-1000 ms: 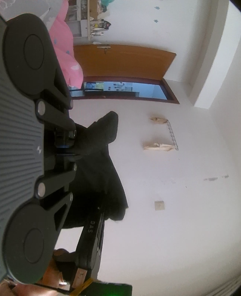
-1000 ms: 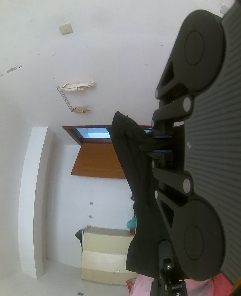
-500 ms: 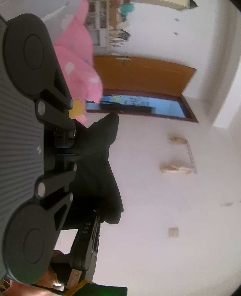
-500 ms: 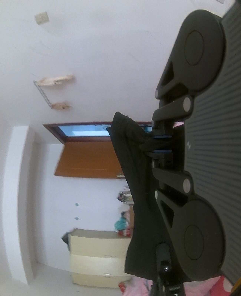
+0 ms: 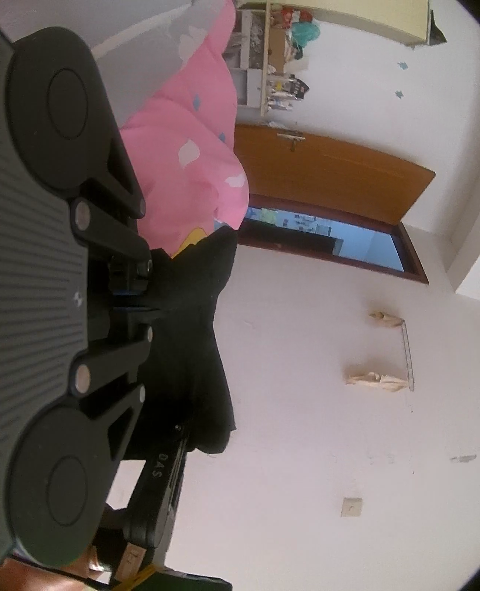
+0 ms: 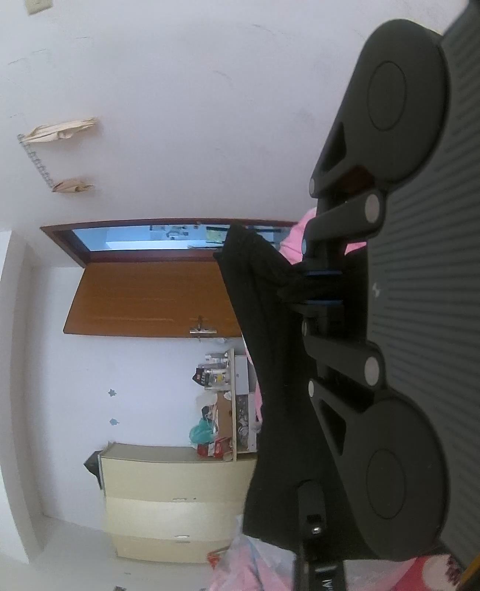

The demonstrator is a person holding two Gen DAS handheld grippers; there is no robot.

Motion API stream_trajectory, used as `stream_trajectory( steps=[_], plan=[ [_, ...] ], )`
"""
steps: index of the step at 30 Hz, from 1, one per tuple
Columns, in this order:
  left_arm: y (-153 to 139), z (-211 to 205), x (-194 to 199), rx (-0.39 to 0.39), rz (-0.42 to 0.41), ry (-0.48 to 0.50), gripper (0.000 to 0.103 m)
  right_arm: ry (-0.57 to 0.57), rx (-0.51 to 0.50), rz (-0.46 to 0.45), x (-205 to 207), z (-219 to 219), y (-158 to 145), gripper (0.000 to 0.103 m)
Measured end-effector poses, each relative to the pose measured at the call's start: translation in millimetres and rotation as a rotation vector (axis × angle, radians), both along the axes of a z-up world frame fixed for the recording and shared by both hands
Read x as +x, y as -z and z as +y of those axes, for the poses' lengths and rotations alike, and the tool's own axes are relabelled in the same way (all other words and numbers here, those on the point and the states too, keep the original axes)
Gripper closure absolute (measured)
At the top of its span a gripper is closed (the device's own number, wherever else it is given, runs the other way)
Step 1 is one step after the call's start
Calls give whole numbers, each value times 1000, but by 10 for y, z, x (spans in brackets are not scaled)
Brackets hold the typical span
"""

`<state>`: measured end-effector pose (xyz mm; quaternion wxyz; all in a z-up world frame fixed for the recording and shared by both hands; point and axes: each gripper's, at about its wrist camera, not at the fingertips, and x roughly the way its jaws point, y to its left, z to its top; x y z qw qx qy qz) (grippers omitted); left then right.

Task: Fold clothes

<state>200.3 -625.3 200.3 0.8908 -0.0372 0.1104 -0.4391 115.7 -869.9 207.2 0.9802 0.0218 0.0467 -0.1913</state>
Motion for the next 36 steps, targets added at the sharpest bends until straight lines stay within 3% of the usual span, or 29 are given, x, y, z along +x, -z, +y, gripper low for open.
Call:
stream_trajectory(
  steps=[6,12,17,21,25,29,33,36],
  plan=[
    [-241,240,-250,-45,-30,24,98,-10,-38,-39,-192,136,-102,94],
    [-685,706,-902,-76,-99,100,98,-28,-64,-150,-1117,540,-380,94],
    [-1007,1380,-1584,-101,-122,151,98,-52,-16,-205,-1857,996,-655,94],
    [-1060,2074,-1999,-101,-89,152,98,-111,39,-203,-2291,1464,-782,94],
    [-829,2894,-2273,-112,0,136,98,-193,89,-170,-2540,2083,-675,94],
    [-333,3734,-2418,-121,103,84,98,-290,159,-108,-2609,2705,-369,94],
    [426,4528,-2385,-111,256,-78,98,-403,219,12,-2343,3348,111,93],
    [1056,5047,-2201,-97,374,-237,98,-512,287,146,-1868,3894,627,93]
  ],
)
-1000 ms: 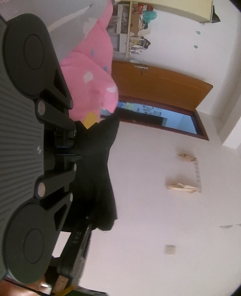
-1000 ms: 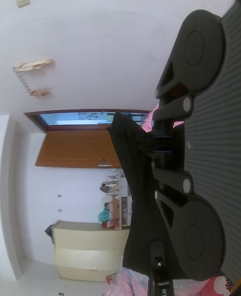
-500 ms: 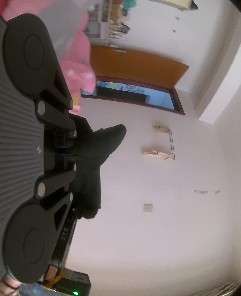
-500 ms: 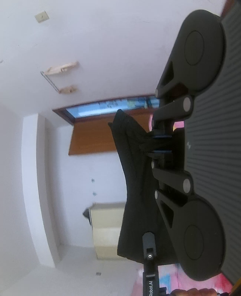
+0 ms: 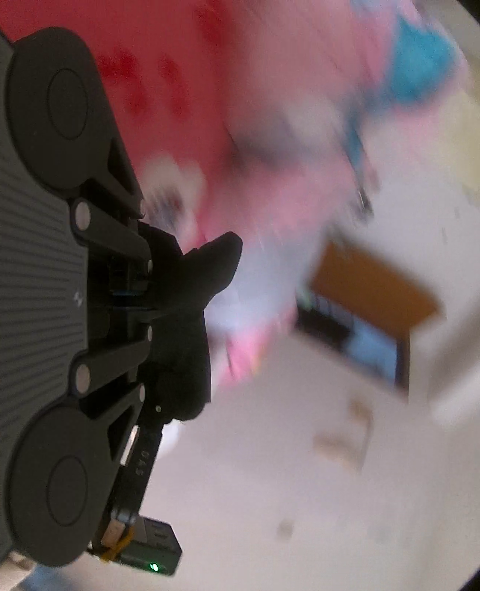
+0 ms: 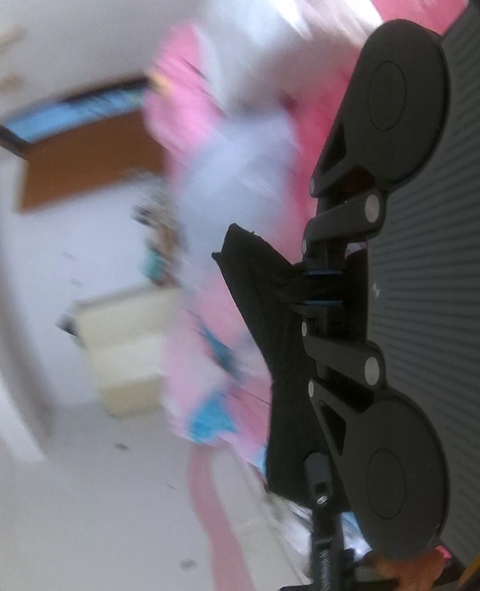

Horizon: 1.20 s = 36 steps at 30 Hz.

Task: Fold clothes

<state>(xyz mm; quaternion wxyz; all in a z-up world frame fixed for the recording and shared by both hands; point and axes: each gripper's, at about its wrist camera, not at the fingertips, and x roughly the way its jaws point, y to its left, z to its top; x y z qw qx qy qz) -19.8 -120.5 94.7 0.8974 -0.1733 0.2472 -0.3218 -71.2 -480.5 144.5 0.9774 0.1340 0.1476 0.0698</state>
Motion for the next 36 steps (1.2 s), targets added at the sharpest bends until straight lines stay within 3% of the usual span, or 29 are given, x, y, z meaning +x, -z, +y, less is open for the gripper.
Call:
stream_trajectory(
  steps=[5,8,10,12,14,18,23,26,28,32,36],
  plan=[
    [982,630,526,105,190,-210,98,-140,-26,222,1011,988,917,93],
    [1324,878,757,67,315,-183,97,-193,-62,354,1574,1495,1423,89],
    [1368,935,801,26,337,-156,91,-187,-67,436,1697,1586,1553,83],
    [1355,1017,776,-11,343,-172,66,-163,-69,428,1542,1490,1524,63],
    [1331,1125,703,-51,337,-203,55,-137,-67,418,1379,1385,1484,53],
    [1237,1201,409,-75,318,-191,55,-47,21,337,814,942,1162,41],
    [1118,1029,-181,-53,292,-80,55,39,231,302,1,508,988,39],
    [1151,855,-505,-35,316,0,57,43,348,182,-560,551,851,39],
    [1176,716,-700,-1,315,34,57,12,421,23,-928,639,646,38],
    [1226,514,-992,61,289,58,57,-123,599,-285,-1558,789,164,19],
    [1291,429,-1180,95,280,61,57,-238,741,-482,-1995,845,-187,17]
  ],
)
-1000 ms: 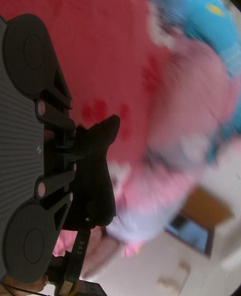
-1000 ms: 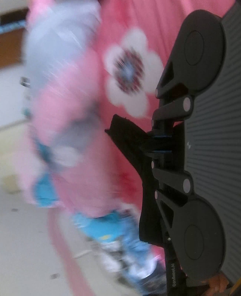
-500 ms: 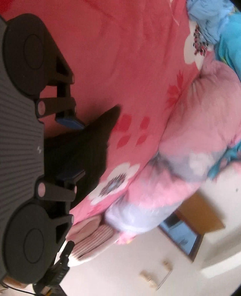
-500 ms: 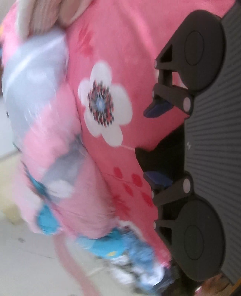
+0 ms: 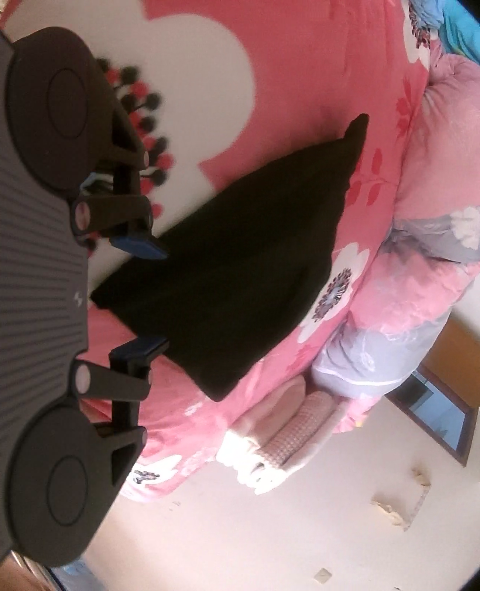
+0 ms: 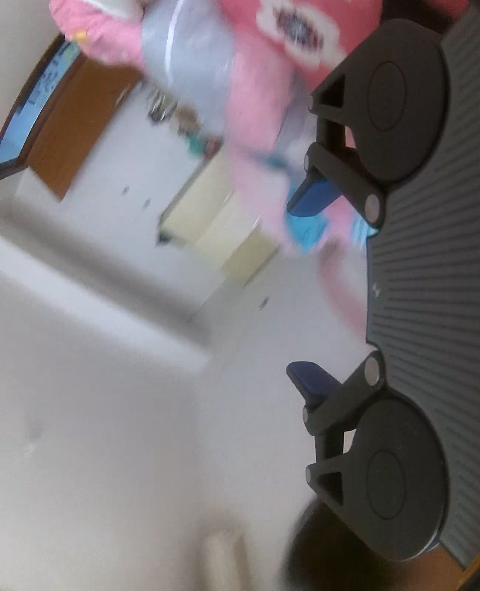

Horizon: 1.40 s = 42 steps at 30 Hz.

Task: Fold clothes

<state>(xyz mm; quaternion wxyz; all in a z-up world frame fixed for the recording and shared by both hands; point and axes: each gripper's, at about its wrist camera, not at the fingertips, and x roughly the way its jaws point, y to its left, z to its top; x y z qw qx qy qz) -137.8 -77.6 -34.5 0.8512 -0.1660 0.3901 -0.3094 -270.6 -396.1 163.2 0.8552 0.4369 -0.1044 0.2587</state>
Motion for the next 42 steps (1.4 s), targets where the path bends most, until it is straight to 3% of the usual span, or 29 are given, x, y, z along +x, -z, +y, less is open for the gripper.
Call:
stream_trajectory(
  steps=[6,9,12,15,20,26,31,36,42],
  plan=[
    [142,-28,-169,45,1,4,58,-72,23,-88,-259,87,-122,17],
    [187,-13,-218,52,-26,4,62,-76,-23,-57,-276,171,-37,17],
    [216,16,-219,34,-36,-12,68,-104,21,9,-157,195,35,17],
    [246,53,-213,15,-35,-32,77,-77,46,7,-128,189,16,17],
    [282,63,-171,-27,-32,-31,86,-159,-8,27,-64,424,12,17],
    [383,122,-99,-90,-3,-18,87,-188,-43,17,-20,536,-8,18],
    [486,181,23,-180,48,-14,87,-71,-62,25,77,604,-37,17],
    [575,191,132,-239,79,-5,87,-130,-77,61,206,737,42,18],
    [587,163,174,-252,78,9,87,-139,-90,69,318,832,54,18]
  ],
)
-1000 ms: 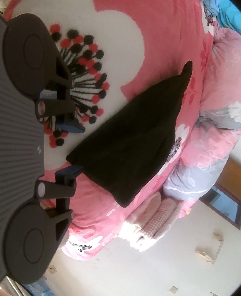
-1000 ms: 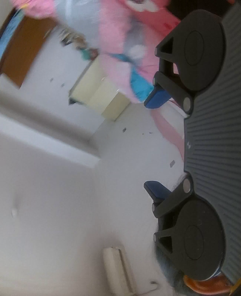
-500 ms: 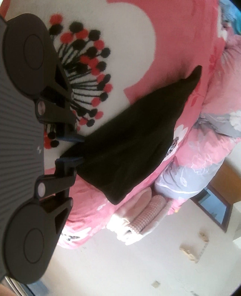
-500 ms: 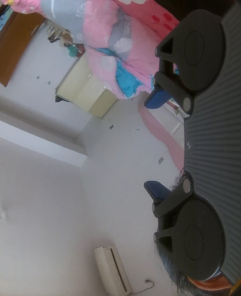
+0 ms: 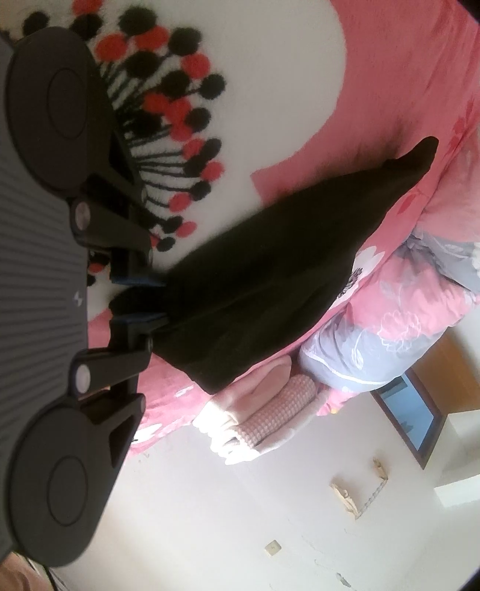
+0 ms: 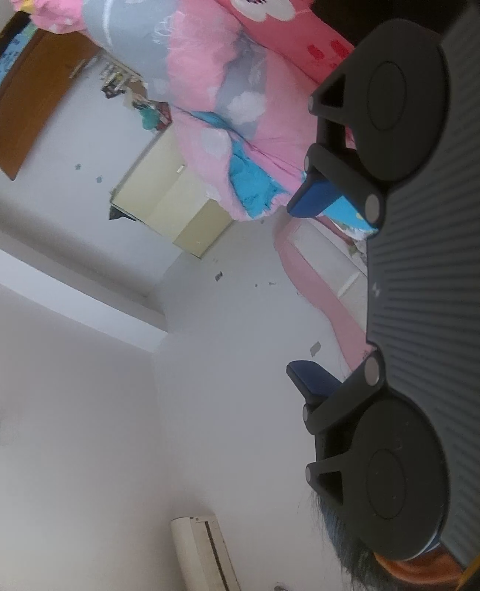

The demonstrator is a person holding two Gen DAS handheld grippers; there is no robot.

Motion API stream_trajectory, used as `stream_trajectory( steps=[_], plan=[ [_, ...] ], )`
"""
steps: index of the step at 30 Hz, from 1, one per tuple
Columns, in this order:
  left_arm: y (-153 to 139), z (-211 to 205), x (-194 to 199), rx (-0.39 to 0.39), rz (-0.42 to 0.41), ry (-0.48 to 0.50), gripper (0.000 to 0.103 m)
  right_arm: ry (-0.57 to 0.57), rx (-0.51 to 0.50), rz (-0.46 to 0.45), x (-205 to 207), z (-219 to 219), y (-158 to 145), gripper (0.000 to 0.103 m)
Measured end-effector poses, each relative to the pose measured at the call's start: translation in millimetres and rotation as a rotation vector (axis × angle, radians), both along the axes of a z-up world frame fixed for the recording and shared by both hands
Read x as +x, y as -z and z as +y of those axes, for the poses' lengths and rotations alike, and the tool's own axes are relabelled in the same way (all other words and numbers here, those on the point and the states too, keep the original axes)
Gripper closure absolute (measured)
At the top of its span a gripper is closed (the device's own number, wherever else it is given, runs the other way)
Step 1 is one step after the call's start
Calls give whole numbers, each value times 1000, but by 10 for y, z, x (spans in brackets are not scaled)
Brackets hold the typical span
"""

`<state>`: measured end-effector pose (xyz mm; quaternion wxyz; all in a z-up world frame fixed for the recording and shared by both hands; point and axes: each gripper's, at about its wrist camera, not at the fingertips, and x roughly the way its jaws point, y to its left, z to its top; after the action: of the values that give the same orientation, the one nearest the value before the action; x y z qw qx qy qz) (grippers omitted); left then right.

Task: Fold clothes

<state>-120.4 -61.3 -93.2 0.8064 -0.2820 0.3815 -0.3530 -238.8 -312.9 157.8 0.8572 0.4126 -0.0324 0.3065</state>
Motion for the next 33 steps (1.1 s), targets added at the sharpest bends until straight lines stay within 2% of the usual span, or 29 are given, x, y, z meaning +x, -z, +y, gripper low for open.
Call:
stream_trajectory(
  steps=[4,8,9,11,13,15,18,20,22,25,28,30,33],
  plan=[
    [-16,0,-20,-12,1,25,81,55,10,15,53,-14,10,17],
    [-33,-2,-43,-42,-5,56,64,52,30,39,137,-37,81,17],
    [-37,-20,-45,-39,-10,58,64,45,33,44,159,-39,98,17],
    [-34,-38,-42,-35,-15,58,66,22,31,46,206,-34,116,17],
    [-16,-39,-30,-35,-12,50,72,10,31,39,222,-50,130,17],
    [22,-25,-6,-46,2,38,83,9,38,25,190,-98,139,17],
    [81,9,33,-72,23,27,86,25,34,11,138,-222,191,17],
    [108,27,48,-85,29,25,87,84,-10,44,124,-360,282,17],
    [105,24,47,-80,23,27,89,163,-79,148,152,-550,451,17],
    [81,3,44,-70,12,24,91,220,-165,471,403,-898,893,17],
    [59,6,42,-68,12,18,93,214,-158,756,667,-1195,1445,18],
    [26,10,28,-60,2,16,93,203,-121,861,810,-1318,1707,23],
    [6,-14,52,-62,11,19,93,172,-85,927,988,-1419,1959,27]
  ],
)
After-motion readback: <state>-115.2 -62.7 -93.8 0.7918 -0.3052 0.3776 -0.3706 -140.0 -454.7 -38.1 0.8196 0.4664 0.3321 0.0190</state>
